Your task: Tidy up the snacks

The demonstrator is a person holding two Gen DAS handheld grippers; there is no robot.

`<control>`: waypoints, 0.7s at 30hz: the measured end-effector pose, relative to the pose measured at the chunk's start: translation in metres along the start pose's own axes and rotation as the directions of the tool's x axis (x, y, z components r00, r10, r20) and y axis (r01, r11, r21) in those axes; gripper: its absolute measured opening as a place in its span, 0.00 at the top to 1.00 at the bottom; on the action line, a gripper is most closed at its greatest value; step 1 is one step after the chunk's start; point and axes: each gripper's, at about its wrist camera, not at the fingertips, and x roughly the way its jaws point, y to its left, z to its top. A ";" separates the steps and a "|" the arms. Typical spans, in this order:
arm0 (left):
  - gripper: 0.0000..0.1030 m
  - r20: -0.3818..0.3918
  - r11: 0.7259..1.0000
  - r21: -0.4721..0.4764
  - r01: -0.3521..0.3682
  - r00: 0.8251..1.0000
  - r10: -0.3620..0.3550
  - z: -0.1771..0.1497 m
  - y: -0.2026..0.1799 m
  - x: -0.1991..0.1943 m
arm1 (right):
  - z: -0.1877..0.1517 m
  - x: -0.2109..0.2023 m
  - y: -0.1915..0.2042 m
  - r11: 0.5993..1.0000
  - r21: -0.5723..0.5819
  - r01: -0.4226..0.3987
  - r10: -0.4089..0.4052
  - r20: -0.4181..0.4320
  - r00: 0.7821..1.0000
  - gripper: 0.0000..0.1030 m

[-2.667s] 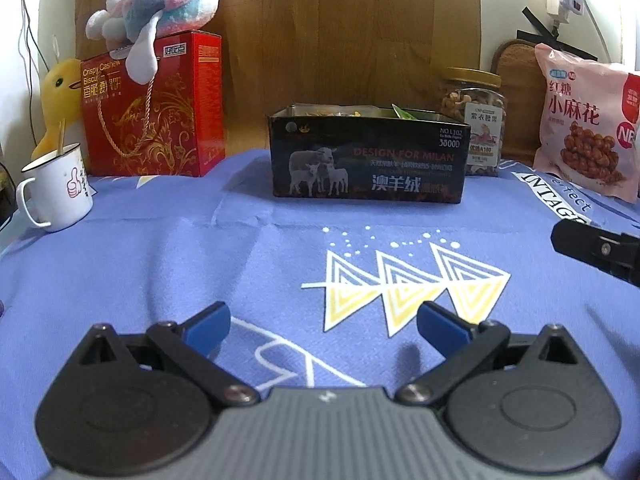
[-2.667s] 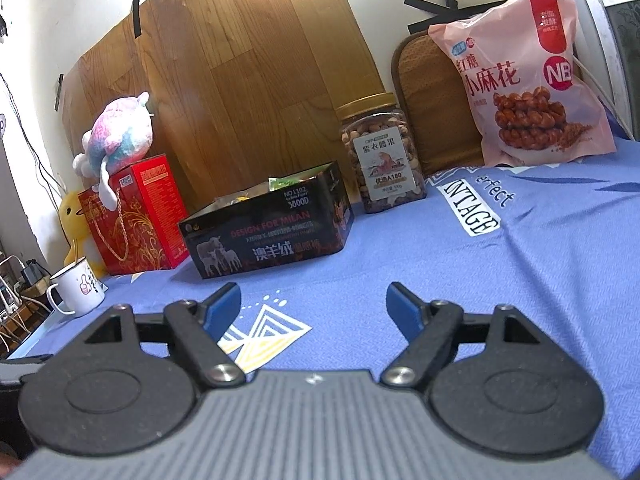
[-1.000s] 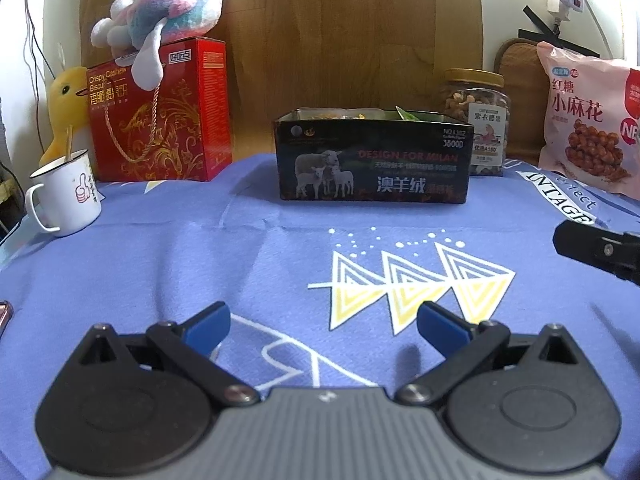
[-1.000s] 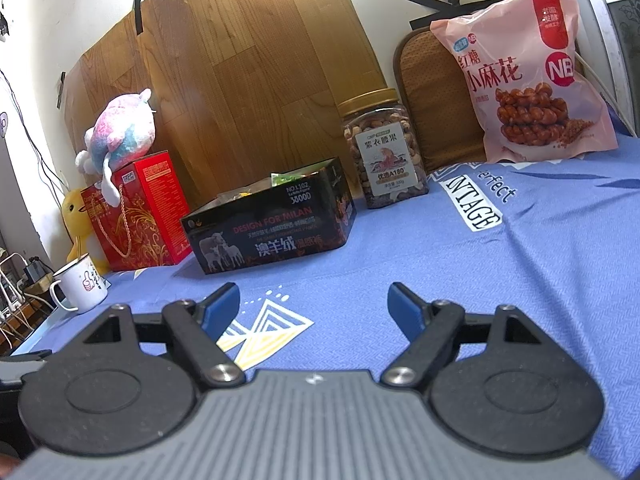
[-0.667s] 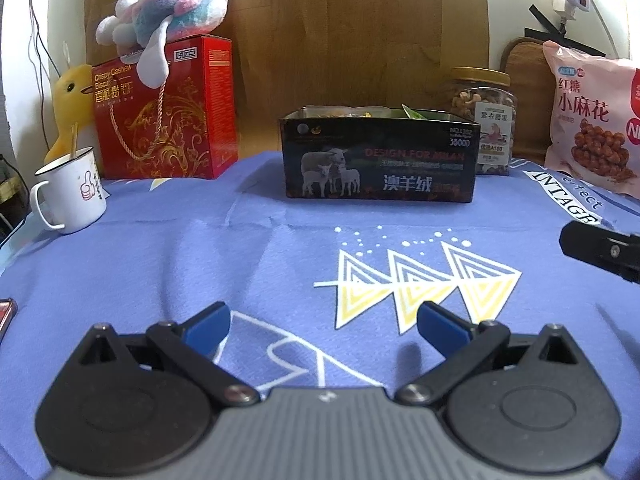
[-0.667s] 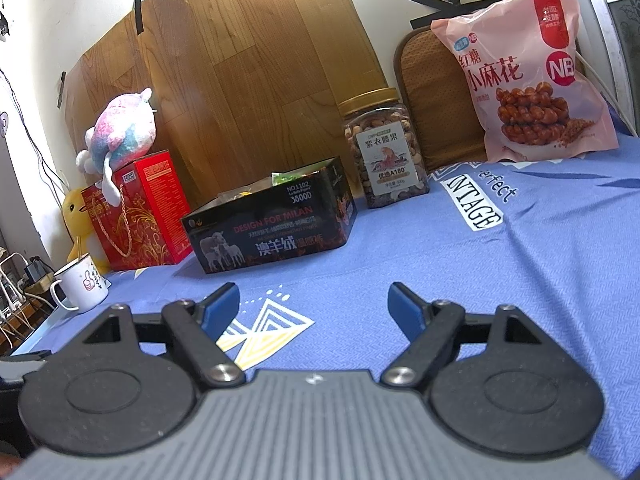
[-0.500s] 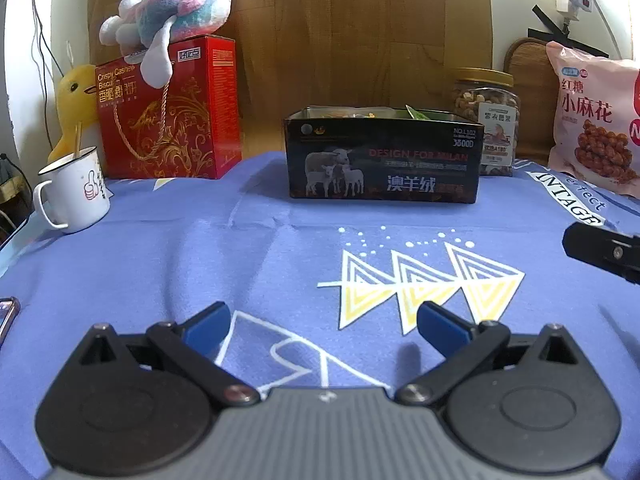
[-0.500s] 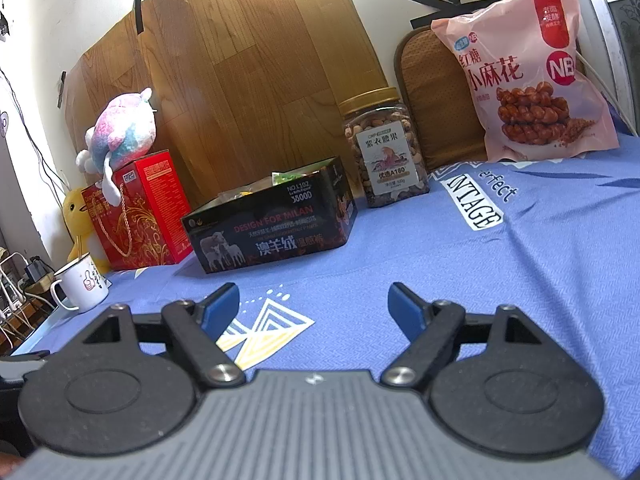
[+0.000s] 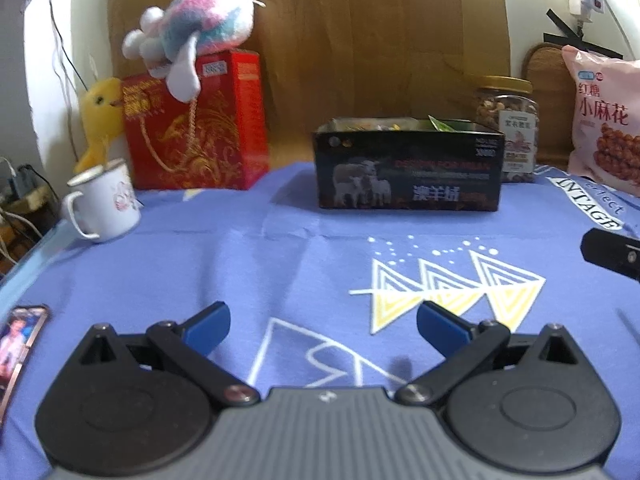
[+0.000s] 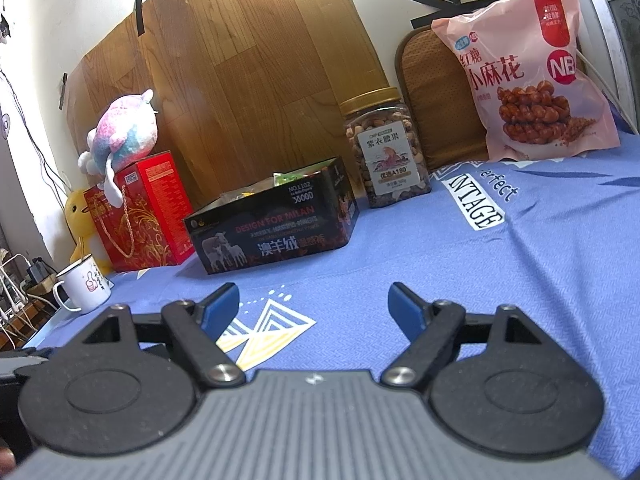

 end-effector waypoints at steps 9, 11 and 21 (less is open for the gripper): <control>0.00 0.050 0.984 0.076 -0.163 0.986 0.159 0.002 -0.002 -0.011 | 0.000 0.000 0.000 1.000 0.002 -0.003 0.003 0.001 1.000 0.19; 0.00 0.054 0.982 0.081 -0.173 0.984 0.169 0.002 -0.001 -0.012 | -0.001 0.000 0.001 1.000 0.002 -0.003 0.003 0.001 1.000 0.19; 0.00 0.035 0.981 0.077 -0.177 0.984 0.175 0.004 0.001 -0.016 | -0.001 0.000 0.001 1.000 0.003 -0.003 0.003 0.002 1.000 0.19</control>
